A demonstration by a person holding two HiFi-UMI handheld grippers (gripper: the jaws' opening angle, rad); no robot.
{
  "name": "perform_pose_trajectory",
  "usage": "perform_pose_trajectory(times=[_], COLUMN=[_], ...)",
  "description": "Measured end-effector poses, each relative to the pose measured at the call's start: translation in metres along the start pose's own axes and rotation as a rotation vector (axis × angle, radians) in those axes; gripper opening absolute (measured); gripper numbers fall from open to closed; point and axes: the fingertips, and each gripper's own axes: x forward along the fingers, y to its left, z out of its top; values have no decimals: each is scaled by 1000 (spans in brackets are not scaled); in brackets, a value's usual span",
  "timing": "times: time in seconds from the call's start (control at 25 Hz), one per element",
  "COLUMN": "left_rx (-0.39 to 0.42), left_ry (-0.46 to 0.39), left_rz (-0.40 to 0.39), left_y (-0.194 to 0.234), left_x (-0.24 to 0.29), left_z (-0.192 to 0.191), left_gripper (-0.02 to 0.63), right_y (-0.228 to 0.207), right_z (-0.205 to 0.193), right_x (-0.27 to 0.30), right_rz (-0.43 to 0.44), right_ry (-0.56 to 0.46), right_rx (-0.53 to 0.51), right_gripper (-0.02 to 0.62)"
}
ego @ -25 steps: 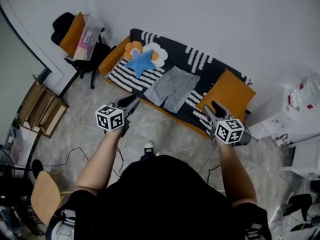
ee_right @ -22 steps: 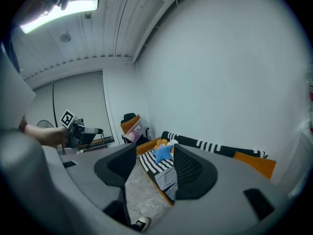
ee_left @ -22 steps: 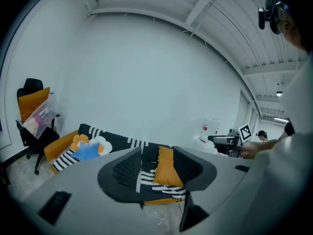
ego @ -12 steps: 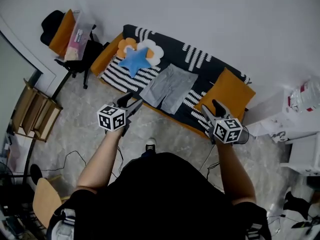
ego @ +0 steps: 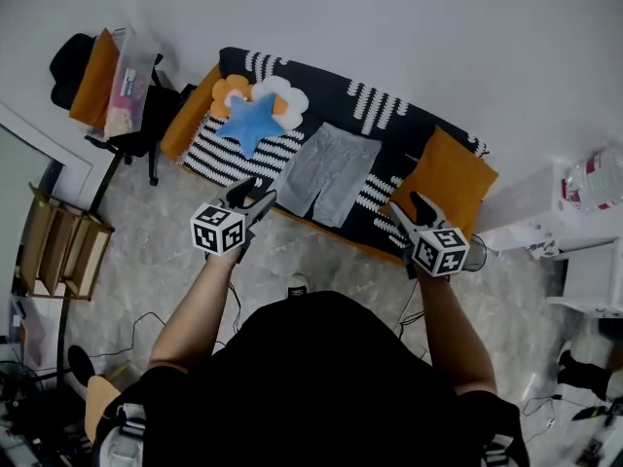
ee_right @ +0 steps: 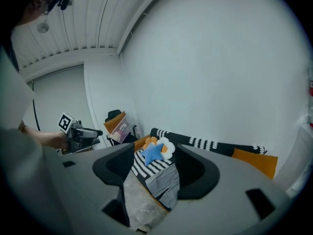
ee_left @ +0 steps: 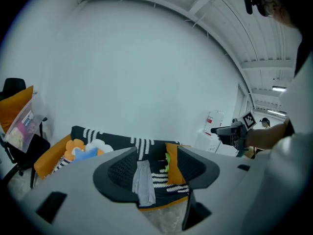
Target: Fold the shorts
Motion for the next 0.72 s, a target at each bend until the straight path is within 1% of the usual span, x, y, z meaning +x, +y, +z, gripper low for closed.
perform_pose_trajectory(times=[0.28,0.48,0.72], left_rx=[5,5,-6], left_ry=[0,-1,-9], left_rz=[-40,-69,-72], left_y=[45,67,94], left_x=[25,41,42], left_z=[15,25,27], left_gripper=[273,273,273], right_y=[-2,-7,-5], right_z=[20,29,35], right_x=[33,54,73], right_rz=[-63,-86,-111], right_ry=[-10,-4,-3], right_rx=[-50,-54,-70], right_gripper=[271,270,270])
